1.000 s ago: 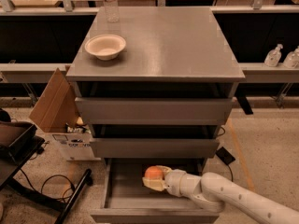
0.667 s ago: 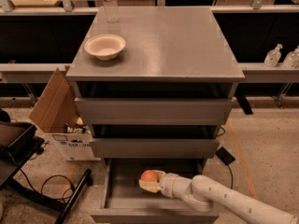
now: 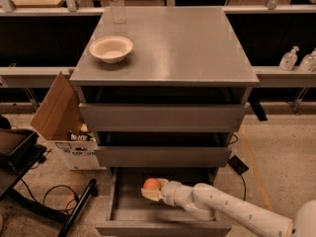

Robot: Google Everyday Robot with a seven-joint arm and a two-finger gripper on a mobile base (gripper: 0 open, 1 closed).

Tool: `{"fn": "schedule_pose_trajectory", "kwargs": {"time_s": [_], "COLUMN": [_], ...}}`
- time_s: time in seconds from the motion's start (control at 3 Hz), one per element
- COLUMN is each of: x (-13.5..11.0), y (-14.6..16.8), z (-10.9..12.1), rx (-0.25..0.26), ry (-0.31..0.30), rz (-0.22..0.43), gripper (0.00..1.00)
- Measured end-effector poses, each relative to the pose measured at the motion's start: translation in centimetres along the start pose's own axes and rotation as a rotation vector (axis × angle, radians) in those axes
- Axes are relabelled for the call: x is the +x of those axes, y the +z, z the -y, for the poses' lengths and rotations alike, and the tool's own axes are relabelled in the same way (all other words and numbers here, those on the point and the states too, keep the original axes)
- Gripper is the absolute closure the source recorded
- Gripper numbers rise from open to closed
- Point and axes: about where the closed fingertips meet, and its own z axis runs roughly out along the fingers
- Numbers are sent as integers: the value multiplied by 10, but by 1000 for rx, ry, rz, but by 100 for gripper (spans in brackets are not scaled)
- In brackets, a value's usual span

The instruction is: Place orange into bottom drawer

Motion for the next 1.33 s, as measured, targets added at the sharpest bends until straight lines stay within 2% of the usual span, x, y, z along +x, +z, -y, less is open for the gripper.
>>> {"fn": "schedule_pose_trajectory", "kwargs": {"time_s": [0.67, 1.33], "x": [44, 84], "y": [74, 103], "z": [69, 120], "rx": [21, 64], "ry": [34, 47], "rz": [8, 38], "gripper": [100, 100]}}
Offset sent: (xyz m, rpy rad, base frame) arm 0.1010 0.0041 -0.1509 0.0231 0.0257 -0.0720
